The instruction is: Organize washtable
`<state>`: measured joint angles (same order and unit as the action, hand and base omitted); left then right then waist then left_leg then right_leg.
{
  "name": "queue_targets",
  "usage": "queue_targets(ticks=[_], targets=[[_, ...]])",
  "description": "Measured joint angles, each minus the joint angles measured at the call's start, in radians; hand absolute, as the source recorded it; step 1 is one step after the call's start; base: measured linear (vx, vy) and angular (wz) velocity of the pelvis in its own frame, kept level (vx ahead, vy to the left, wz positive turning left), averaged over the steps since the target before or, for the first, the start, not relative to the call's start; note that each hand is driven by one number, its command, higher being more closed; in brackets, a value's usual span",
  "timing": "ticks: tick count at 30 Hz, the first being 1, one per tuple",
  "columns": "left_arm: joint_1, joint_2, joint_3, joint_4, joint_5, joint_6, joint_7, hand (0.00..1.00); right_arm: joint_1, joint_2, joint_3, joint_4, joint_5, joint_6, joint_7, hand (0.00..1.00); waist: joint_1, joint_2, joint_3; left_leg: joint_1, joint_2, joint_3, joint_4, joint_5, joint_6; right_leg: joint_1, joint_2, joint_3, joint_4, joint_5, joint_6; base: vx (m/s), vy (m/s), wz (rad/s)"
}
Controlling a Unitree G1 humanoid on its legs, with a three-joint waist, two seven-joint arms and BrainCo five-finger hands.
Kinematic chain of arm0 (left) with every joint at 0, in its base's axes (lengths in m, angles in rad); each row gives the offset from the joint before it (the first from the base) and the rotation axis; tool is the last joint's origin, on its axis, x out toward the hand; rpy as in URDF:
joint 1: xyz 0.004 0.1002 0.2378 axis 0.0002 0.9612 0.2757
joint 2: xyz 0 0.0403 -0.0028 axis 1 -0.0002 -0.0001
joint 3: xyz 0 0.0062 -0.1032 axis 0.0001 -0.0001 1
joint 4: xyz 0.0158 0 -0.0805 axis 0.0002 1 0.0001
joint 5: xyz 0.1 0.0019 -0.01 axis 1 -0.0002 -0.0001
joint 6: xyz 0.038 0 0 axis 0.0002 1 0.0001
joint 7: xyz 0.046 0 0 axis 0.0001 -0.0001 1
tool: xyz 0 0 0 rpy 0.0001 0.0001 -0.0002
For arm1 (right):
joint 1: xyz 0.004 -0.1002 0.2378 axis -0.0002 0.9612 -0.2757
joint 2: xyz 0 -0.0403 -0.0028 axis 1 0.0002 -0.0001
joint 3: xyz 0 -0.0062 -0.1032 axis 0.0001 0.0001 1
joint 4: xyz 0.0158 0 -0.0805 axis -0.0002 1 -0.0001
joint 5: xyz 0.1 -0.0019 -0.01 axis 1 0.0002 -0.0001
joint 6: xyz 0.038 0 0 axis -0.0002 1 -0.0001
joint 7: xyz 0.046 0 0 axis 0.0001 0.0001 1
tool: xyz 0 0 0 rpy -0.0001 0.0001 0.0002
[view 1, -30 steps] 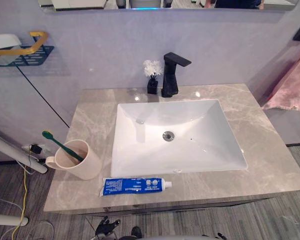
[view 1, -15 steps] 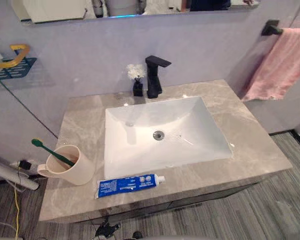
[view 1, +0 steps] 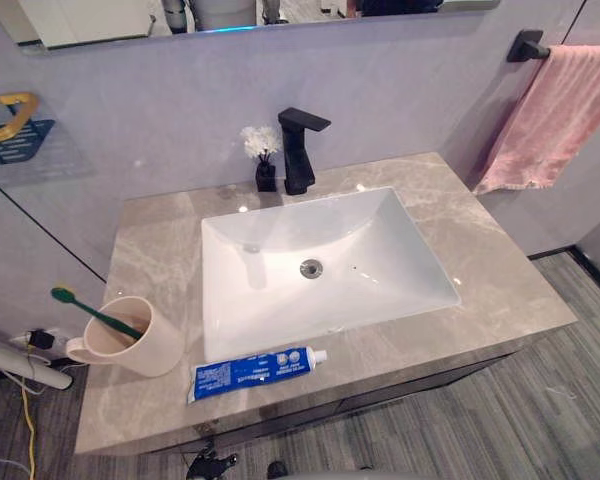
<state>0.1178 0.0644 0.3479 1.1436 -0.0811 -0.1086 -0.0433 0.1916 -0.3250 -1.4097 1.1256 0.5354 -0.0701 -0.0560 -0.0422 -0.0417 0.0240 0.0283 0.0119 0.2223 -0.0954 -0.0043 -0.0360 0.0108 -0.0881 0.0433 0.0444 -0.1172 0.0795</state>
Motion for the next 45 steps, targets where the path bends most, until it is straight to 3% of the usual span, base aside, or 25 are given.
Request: queue_targets(ticks=[6,11,14,18,24,29,32,40,45], targets=[[0.017,0.01,0.04,-0.004,0.018,-0.011,0.002,0.0,-0.078,-0.084,0.088,-0.512,-0.071,-0.068,-0.146,0.0,-0.002,-0.026,-0.013,-0.003,0.004,-0.01,0.0,-0.004,0.005,-0.001,0.002,-0.006,0.005,0.003,0.002,0.05,-0.015,0.06],[0.046,0.031,0.039,-0.003,0.052,-0.007,0.003,0.0,-0.164,-0.118,0.134,-0.749,-0.216,-0.102,-0.236,0.0,0.0,-0.043,-0.035,-0.014,0.004,-0.031,-0.005,-0.004,0.006,-0.003,0.001,-0.019,0.005,0.003,0.002,0.0,-0.017,0.12],[0.074,0.028,0.039,-0.005,0.056,0.005,0.003,0.0,-0.194,-0.134,0.204,-0.846,-0.281,-0.101,-0.256,0.0,-0.001,-0.043,-0.043,-0.018,0.004,-0.05,-0.006,-0.003,0.006,-0.001,-0.004,-0.038,0.008,0.004,0.001,0.01,-0.013,0.14],[0.1,0.001,0.039,-0.014,0.056,0.013,0.003,0.0,-0.235,-0.228,0.358,-1.013,-0.355,-0.102,-0.262,0.0,0.002,-0.007,-0.065,-0.019,0.004,-0.077,-0.006,0.002,0.013,0.0,-0.004,-0.067,0.022,0.014,0.003,0.02,0.007,0.21],[0.1,-0.011,0.035,-0.039,0.053,0.011,0.0,0.0,-0.32,-0.308,0.737,-1.29,-0.389,-0.163,-0.104,0.0,0.028,0.006,-0.072,-0.035,0.007,-0.109,-0.007,0.022,0.017,-0.001,-0.008,-0.099,0.021,0.02,-0.006,-0.01,-0.014,0.15],[0.1,-0.01,0.003,-0.056,0.032,0.001,-0.017,0.0,-0.326,-0.308,0.979,-1.388,-0.388,-0.165,0.049,0.0,0.061,0.008,-0.074,-0.059,0.006,-0.142,-0.007,0.042,0.019,-0.01,-0.007,-0.127,0.013,0.031,-0.009,-0.04,-0.015,0.21],[0.101,-0.007,-0.008,-0.056,0.024,-0.01,-0.024,0.0,-0.327,-0.307,1.125,-1.448,-0.366,-0.166,0.144,0.0,0.062,0.009,-0.074,-0.085,0.004,-0.144,-0.006,0.057,0.022,-0.014,-0.008,-0.129,-0.015,0.049,-0.01,-0.05,-0.003,0.03],[0.098,0.003,-0.036,-0.057,0.013,-0.028,-0.045,0.0,-0.288,-0.31,1.335,-1.465,-0.301,-0.155,0.294,0.0,0.065,0.005,-0.048,-0.112,0.003,-0.183,-0.007,0.076,0.007,-0.019,-0.005,-0.154,-0.035,0.043,-0.011,-0.09,-0.019,0.13],[0.099,0.004,-0.037,-0.056,0.011,-0.027,-0.046,0.0,-0.194,-0.324,1.412,-1.465,-0.301,-0.14,0.357,0.0,0.086,-0.002,-0.036,-0.131,0.009,-0.203,-0.008,0.098,0.003,-0.034,0.003,-0.172,-0.031,0.03,-0.01,-0.04,-0.029,0.1]])
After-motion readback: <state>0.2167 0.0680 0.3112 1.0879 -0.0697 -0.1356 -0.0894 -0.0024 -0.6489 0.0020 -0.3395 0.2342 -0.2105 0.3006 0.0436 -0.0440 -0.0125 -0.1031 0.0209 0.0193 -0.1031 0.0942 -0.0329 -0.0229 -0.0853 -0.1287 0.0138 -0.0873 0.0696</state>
